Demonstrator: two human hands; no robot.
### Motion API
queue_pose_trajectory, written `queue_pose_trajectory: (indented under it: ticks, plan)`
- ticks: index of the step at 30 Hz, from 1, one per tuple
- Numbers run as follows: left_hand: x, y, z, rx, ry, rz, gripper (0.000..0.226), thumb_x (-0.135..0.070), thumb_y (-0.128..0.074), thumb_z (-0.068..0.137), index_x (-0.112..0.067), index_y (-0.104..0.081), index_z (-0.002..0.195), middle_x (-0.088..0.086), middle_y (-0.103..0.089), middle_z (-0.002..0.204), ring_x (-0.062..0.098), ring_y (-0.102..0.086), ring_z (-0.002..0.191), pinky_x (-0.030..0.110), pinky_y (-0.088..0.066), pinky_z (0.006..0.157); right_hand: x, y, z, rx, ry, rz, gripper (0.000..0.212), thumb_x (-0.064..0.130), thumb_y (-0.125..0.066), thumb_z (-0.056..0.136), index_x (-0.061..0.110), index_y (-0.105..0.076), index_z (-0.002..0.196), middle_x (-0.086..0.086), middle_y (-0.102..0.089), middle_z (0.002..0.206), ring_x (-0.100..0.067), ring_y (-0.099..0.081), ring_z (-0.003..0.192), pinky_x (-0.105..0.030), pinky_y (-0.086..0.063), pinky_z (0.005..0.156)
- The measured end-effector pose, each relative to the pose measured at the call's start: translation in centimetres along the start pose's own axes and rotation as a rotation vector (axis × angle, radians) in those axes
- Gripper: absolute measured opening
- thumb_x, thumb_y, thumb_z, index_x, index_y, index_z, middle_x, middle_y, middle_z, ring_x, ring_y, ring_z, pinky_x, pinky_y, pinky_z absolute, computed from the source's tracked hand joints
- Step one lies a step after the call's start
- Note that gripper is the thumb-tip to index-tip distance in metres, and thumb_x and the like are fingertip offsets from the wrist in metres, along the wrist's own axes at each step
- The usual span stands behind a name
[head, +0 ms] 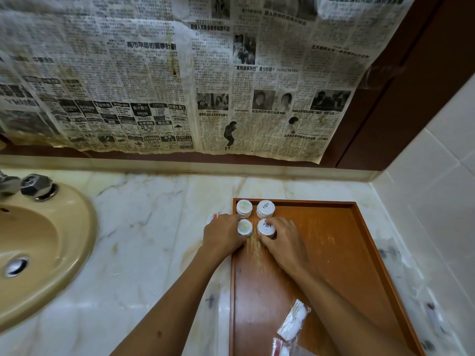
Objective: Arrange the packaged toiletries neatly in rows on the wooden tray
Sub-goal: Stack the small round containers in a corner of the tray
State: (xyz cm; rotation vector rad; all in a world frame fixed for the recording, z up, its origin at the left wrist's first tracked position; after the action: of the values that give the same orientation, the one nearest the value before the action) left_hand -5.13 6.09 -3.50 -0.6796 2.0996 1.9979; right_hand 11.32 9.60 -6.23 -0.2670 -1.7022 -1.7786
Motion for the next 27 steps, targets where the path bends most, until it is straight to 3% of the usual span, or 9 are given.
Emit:
queue_pose_trajectory:
  ticks: [7,14,23,27]
  plan:
    - [0.07,-0.13,0.37,0.044,0.006,0.043,0.023,-0.038,-0.06,0.082,-0.023,-0.065,0.099,0.0,-0.067,0.102,0.022,-0.06,0.096,0.038,-0.044,0.09,0.14,-0.04,0.02,0.009,-0.018,-0.002,0.037,0.031,-0.072,0.082,0.023,-0.063,0.117,0.004,-0.064,0.118,-0.016,-0.051,0.102,-0.028,-0.045,0.079]
    - [-0.01,0.16,0.33,0.073,0.003,0.056,0.039,-0.051,-0.065,0.078,-0.024,-0.064,0.106,0.0,-0.066,0.109,0.022,-0.059,0.103,0.038,-0.043,0.094,0.25,0.14,0.1,0.029,-0.017,0.009,0.036,0.029,-0.072,0.082,0.022,-0.062,0.116,0.003,-0.065,0.116,-0.017,-0.051,0.101,-0.028,-0.043,0.078]
    - [-0.42,0.48,0.72,0.105,-0.021,0.166,0.04,-0.049,-0.063,0.082,-0.025,-0.061,0.113,0.001,-0.066,0.112,0.023,-0.061,0.1,0.031,-0.045,0.076,0.31,0.27,0.09,0.038,-0.027,-0.001,0.035,0.029,-0.072,0.083,0.023,-0.062,0.115,0.003,-0.064,0.117,-0.016,-0.051,0.101,-0.024,-0.038,0.075]
    - [-0.36,0.31,0.81,0.108,-0.027,0.167,0.046,-0.05,-0.061,0.083,-0.027,-0.058,0.123,0.001,-0.066,0.116,0.024,-0.061,0.104,0.034,-0.047,0.083,0.43,0.44,0.13,0.043,-0.032,-0.002,0.034,0.03,-0.071,0.083,0.023,-0.061,0.115,0.003,-0.064,0.117,-0.017,-0.051,0.103,-0.027,-0.043,0.078]
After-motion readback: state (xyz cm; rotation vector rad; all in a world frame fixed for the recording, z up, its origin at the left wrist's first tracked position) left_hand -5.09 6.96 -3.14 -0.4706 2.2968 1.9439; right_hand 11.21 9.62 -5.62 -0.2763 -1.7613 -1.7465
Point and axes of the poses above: each hand's wrist, its own z-axis towards the middle knuckle, its own y-axis out of the back of the hand, x = y × z, the point moved 3 cm from there along z, towards the middle knuckle
